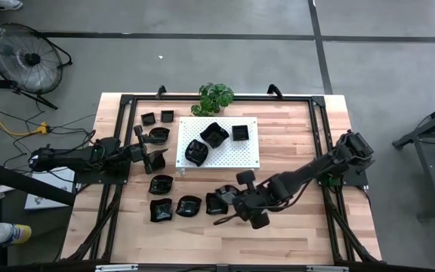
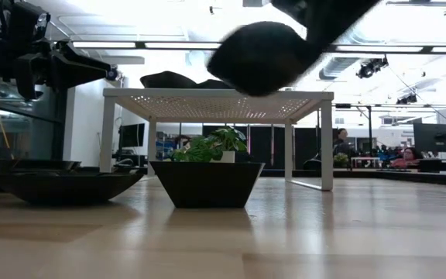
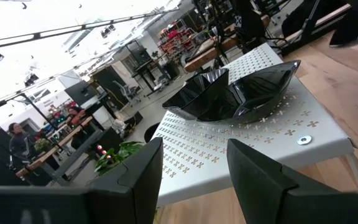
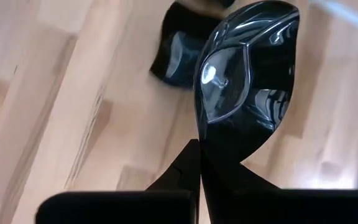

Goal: Pick & Place Mini shaped plates
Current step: Stack the leaf shaped plate on top of the leaf shaped plate on the shelf

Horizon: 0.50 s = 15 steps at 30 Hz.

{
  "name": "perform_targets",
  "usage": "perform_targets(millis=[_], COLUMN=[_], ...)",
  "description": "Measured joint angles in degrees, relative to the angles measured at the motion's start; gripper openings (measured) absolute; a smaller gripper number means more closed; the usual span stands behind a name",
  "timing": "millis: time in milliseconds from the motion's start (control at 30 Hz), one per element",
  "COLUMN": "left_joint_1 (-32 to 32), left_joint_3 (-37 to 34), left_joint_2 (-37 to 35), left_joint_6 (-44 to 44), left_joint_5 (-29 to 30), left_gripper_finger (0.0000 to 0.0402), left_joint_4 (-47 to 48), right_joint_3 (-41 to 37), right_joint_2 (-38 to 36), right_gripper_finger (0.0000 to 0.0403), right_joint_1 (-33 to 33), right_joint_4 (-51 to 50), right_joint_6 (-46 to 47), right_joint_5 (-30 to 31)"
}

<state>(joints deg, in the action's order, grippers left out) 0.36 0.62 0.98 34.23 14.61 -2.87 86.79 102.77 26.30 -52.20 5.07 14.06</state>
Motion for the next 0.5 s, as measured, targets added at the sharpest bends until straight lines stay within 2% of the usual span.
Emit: perform_targets(millis=[233, 500], left_joint_1=[0.0, 0.0], left_joint_3=[0.0, 0.0], left_joint_2=[0.0, 0.0], left_joint_6=[0.0, 0.0], left_joint_5=[0.2, 0.1], left_gripper_finger=[0.0175, 0.0175], left_joint_4=[0.0, 0.0], right_joint_3=[7.5, 14.5], right_joint_2=[3.6, 7.6], right_gripper_finger=[0.0, 0.0], right_joint_1=[-2.1, -4.4], right_joint_4=[-1.0, -1.4], right_joint_6=[1.0, 8.4], right_joint_5=[5.9, 12.5])
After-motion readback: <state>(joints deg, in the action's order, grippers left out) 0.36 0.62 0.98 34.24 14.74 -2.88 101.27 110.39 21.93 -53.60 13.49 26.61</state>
